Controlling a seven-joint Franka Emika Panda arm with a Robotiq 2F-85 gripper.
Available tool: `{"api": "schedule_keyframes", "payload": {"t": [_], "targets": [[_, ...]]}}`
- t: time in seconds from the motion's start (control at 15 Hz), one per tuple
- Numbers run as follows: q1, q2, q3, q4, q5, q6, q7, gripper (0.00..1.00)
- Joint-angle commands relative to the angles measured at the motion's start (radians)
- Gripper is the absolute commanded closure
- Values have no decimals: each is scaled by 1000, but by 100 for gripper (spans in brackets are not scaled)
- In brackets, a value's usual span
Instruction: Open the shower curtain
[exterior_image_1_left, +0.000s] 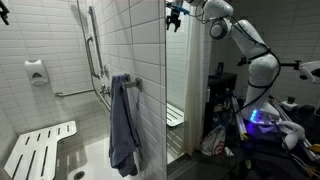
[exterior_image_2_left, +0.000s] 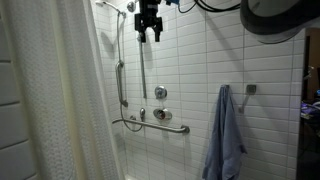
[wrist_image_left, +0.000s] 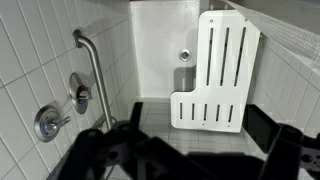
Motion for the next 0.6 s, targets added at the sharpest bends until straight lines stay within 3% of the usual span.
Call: {"api": "schedule_keyframes", "payload": {"t": [0.0, 0.4, 0.53], "targets": [[1, -19, 1, -19, 1, 0, 61, 0], [3, -18, -3, -18, 1, -2, 152, 0], [-1, -11, 1, -21, 0, 9, 121, 0]]}}
